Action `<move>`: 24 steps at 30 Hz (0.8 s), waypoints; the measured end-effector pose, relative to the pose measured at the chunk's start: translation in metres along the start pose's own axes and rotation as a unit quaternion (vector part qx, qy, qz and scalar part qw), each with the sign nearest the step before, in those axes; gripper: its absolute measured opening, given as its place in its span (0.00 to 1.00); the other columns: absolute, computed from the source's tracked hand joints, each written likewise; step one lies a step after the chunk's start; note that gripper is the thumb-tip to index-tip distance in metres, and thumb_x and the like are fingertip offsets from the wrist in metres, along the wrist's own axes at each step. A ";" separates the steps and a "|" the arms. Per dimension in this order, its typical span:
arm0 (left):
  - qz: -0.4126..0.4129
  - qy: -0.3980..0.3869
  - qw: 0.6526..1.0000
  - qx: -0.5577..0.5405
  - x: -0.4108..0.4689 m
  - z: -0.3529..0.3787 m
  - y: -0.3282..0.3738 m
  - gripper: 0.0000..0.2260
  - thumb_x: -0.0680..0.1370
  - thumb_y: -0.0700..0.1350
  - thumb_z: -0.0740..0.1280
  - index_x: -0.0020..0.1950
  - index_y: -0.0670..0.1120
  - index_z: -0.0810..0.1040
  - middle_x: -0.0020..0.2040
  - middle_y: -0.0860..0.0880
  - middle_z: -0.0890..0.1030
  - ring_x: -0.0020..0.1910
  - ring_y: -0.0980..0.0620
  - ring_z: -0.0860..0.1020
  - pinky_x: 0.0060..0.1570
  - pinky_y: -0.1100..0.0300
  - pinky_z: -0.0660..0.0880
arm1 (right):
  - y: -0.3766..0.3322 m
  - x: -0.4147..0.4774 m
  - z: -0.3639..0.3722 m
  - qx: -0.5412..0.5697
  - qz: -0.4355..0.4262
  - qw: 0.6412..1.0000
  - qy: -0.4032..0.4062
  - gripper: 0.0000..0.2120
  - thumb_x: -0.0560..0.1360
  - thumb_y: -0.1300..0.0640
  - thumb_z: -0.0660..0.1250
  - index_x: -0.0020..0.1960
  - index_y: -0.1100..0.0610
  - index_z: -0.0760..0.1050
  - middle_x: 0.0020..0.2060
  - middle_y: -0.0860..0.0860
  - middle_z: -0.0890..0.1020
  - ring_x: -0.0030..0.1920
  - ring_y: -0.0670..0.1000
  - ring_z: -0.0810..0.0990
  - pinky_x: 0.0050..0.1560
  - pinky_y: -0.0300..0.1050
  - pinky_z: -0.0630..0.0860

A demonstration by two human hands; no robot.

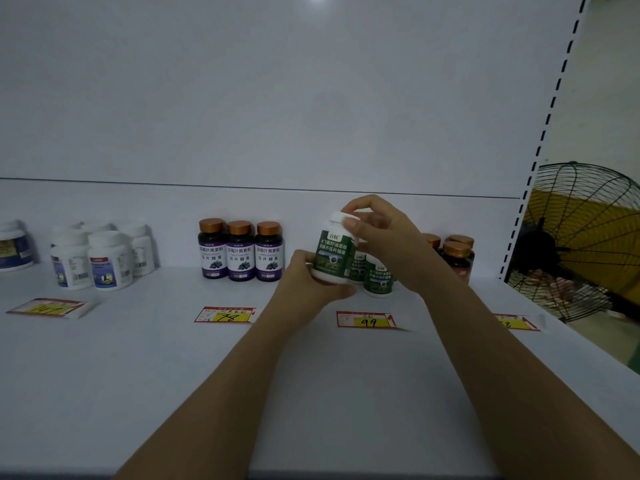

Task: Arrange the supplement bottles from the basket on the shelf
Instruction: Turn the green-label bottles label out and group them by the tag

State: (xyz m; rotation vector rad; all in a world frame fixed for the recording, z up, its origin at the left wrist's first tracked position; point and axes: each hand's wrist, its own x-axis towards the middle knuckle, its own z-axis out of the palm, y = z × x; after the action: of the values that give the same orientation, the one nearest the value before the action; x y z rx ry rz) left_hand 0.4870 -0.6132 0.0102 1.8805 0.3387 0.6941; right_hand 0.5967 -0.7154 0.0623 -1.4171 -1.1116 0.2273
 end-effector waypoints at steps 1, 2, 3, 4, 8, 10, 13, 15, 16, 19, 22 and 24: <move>-0.004 -0.012 1.000 -0.013 0.000 -0.001 0.001 0.22 0.68 0.44 0.76 0.56 0.49 0.68 0.44 0.58 0.76 0.41 0.63 0.76 0.31 0.75 0.72 | 0.000 0.000 -0.002 0.018 0.004 1.000 -0.005 0.05 0.78 0.61 0.64 0.53 0.56 0.75 0.50 0.54 0.83 0.50 0.53 0.82 0.54 0.50 0.80; -0.006 -0.028 0.999 -0.018 0.000 -0.001 0.002 0.21 0.68 0.45 0.76 0.56 0.50 0.70 0.45 0.58 0.77 0.42 0.63 0.77 0.32 0.74 0.71 | 0.001 0.000 -0.003 0.026 0.008 1.000 -0.009 0.06 0.78 0.61 0.64 0.54 0.56 0.75 0.50 0.54 0.83 0.50 0.53 0.82 0.54 0.49 0.80; -0.006 -0.044 0.999 -0.017 -0.001 -0.001 0.003 0.21 0.69 0.46 0.76 0.58 0.50 0.72 0.46 0.58 0.79 0.43 0.63 0.77 0.34 0.74 0.71 | 0.002 -0.001 -0.004 0.024 0.010 1.000 -0.013 0.06 0.78 0.61 0.64 0.54 0.55 0.75 0.50 0.53 0.83 0.50 0.53 0.82 0.54 0.49 0.80; -0.005 -0.056 0.998 -0.015 -0.002 -0.001 0.004 0.20 0.69 0.46 0.75 0.58 0.51 0.74 0.47 0.58 0.79 0.44 0.63 0.77 0.36 0.73 0.70 | 0.003 -0.001 -0.005 0.020 0.011 1.000 -0.015 0.07 0.78 0.61 0.64 0.55 0.55 0.75 0.50 0.52 0.83 0.50 0.53 0.82 0.54 0.48 0.80; -0.010 -0.059 0.998 -0.015 -0.003 -0.002 0.005 0.20 0.69 0.47 0.75 0.59 0.50 0.75 0.47 0.57 0.80 0.45 0.62 0.78 0.37 0.73 0.70 | 0.007 0.001 -0.004 0.027 0.029 0.999 -0.010 0.08 0.78 0.61 0.63 0.56 0.57 0.76 0.48 0.51 0.83 0.50 0.52 0.82 0.53 0.47 0.79; -0.011 -0.059 0.998 -0.013 -0.002 -0.001 0.005 0.19 0.70 0.47 0.75 0.59 0.50 0.75 0.47 0.57 0.80 0.46 0.61 0.78 0.39 0.72 0.71 | 0.008 0.001 -0.004 0.029 0.037 0.999 -0.009 0.08 0.78 0.61 0.63 0.56 0.58 0.76 0.48 0.51 0.83 0.50 0.51 0.82 0.52 0.45 0.79; -0.011 -0.066 0.998 -0.010 -0.002 0.000 0.005 0.18 0.70 0.47 0.75 0.58 0.50 0.75 0.47 0.57 0.80 0.46 0.61 0.78 0.40 0.71 0.71 | 0.008 0.001 -0.003 0.026 0.043 0.999 -0.010 0.08 0.78 0.60 0.63 0.56 0.57 0.77 0.47 0.51 0.83 0.49 0.51 0.82 0.50 0.44 0.80; -0.017 -0.077 0.997 -0.019 -0.002 -0.001 0.005 0.17 0.70 0.48 0.74 0.56 0.52 0.76 0.48 0.56 0.81 0.47 0.61 0.78 0.42 0.70 0.72 | 0.008 0.001 -0.004 0.014 0.041 0.999 -0.008 0.08 0.79 0.60 0.63 0.56 0.58 0.77 0.47 0.51 0.83 0.50 0.51 0.82 0.52 0.45 0.80; -0.024 -0.087 0.996 -0.029 -0.001 -0.001 0.004 0.15 0.70 0.48 0.74 0.55 0.53 0.76 0.49 0.56 0.81 0.49 0.60 0.78 0.46 0.69 0.73 | 0.008 0.001 -0.004 0.006 0.040 0.999 -0.004 0.08 0.79 0.60 0.62 0.56 0.58 0.77 0.47 0.52 0.83 0.50 0.52 0.82 0.53 0.47 0.80; -0.041 -0.113 0.992 -0.039 -0.001 -0.003 0.001 0.12 0.72 0.49 0.72 0.55 0.55 0.77 0.51 0.57 0.82 0.52 0.60 0.78 0.53 0.65 0.71 | 0.008 -0.001 -0.006 -0.019 0.035 0.999 0.003 0.08 0.79 0.59 0.62 0.56 0.57 0.77 0.47 0.52 0.83 0.50 0.54 0.82 0.54 0.51 0.80; -0.024 -0.088 0.995 -0.033 0.000 -0.005 0.000 0.16 0.71 0.45 0.73 0.59 0.51 0.78 0.50 0.57 0.82 0.50 0.61 0.78 0.47 0.69 0.70 | 0.002 -0.006 -0.004 -0.041 0.017 0.999 -0.026 0.08 0.79 0.58 0.63 0.57 0.55 0.75 0.49 0.51 0.82 0.49 0.51 0.81 0.52 0.47 0.80; 0.001 -0.043 0.998 -0.037 0.001 -0.008 0.000 0.20 0.70 0.40 0.74 0.60 0.47 0.77 0.51 0.54 0.82 0.50 0.58 0.79 0.48 0.68 0.74 | -0.003 -0.008 -0.001 -0.030 0.002 0.998 -0.054 0.10 0.77 0.60 0.66 0.58 0.55 0.74 0.53 0.50 0.82 0.53 0.48 0.81 0.53 0.41 0.79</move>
State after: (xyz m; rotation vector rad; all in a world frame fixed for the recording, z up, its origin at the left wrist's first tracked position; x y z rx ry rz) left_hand 0.4832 -0.6065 0.0123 1.8335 0.2532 0.6176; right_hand 0.5920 -0.7226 0.0613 -1.4741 -1.2136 0.2776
